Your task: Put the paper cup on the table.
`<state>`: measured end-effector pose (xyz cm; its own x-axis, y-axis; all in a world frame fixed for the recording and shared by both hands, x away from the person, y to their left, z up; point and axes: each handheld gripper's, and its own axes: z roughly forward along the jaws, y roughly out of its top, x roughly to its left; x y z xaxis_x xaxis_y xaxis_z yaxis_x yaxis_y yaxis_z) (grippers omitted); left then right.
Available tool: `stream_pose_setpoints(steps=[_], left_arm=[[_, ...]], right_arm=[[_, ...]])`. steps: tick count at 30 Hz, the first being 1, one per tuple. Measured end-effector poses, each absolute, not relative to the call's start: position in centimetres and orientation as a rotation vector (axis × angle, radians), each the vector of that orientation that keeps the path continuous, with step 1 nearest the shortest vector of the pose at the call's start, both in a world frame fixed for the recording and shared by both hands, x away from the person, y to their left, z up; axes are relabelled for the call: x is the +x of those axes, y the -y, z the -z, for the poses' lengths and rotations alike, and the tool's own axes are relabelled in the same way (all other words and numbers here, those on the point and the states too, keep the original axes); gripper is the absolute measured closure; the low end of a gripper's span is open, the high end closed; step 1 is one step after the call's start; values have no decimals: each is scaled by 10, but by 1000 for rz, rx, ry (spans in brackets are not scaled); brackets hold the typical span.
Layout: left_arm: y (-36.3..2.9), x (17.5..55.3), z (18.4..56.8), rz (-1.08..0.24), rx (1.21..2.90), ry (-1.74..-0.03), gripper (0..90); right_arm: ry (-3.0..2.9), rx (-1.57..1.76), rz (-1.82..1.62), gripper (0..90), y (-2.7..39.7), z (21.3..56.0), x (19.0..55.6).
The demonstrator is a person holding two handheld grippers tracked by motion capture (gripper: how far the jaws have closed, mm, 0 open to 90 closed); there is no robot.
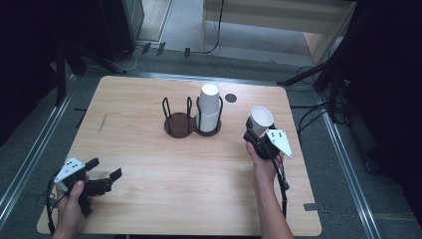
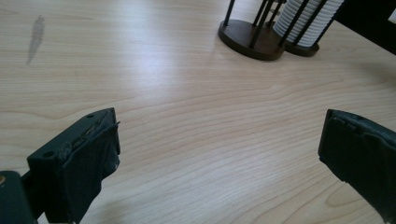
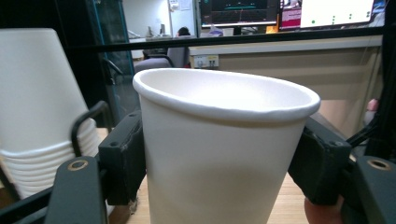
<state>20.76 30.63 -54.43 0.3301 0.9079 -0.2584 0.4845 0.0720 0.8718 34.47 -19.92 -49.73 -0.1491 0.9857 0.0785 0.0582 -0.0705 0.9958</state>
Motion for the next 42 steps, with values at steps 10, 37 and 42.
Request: stream_pose_setpoints(steps=[10, 37, 42], left_arm=[[-326, 202, 547, -579, 1539, -1366, 0], [-339, 201, 553, -584, 1512, -1412, 0], [-339, 201, 553, -578, 1513, -1409, 0]], right_arm=[[-1308, 1230, -1341, 283, 208, 514, 364], [-1386, 1261, -1235, 282, 214, 537, 409], [-1414, 1247, -1185, 280, 211, 538, 415]])
